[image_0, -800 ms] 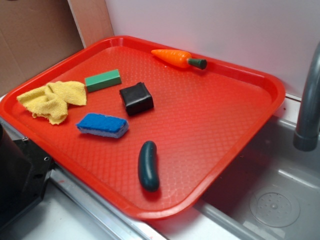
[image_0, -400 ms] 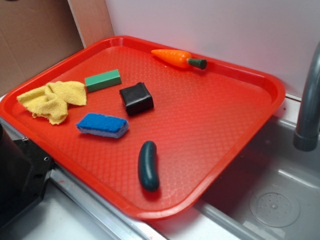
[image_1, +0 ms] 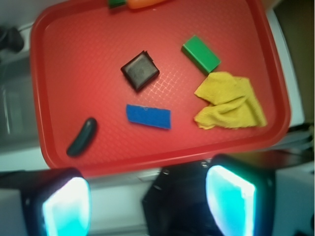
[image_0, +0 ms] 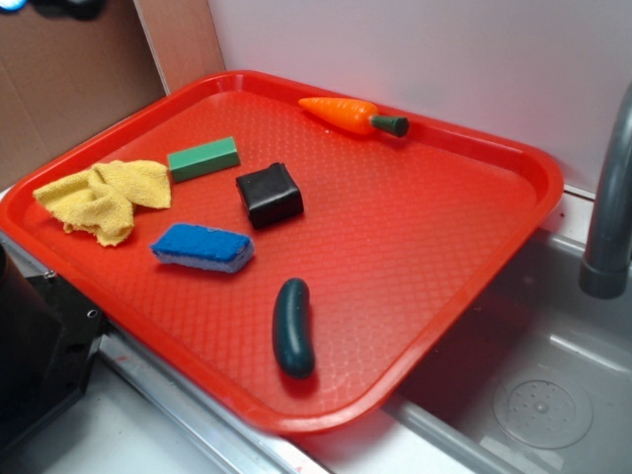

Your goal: Grab the plastic pickle.

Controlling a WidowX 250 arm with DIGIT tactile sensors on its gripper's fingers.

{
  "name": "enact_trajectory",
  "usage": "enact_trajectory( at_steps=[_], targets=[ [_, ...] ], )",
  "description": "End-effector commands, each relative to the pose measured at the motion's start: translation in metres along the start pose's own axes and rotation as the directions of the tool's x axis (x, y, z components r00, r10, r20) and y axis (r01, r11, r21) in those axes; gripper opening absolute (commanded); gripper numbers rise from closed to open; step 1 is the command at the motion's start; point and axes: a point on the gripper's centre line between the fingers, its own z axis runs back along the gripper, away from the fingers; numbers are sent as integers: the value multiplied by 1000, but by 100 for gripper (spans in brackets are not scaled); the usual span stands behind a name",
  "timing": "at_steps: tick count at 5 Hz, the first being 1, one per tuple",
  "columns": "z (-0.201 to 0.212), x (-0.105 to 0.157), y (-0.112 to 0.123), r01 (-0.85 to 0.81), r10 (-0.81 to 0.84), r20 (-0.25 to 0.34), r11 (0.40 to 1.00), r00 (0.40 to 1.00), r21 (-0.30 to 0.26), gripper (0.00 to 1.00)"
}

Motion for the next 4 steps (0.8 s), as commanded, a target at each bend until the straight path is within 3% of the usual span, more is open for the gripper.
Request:
enact_trajectory(
  at_steps=[1,3,4],
  targets=[
    [-50,8,-50,-277,278,45,960,960,-29,100],
    [-113,4,-77,-461,462,30,887,887,-28,100],
    [-145,7,-82,-476,476,36,879,879,-7,100]
  ],
)
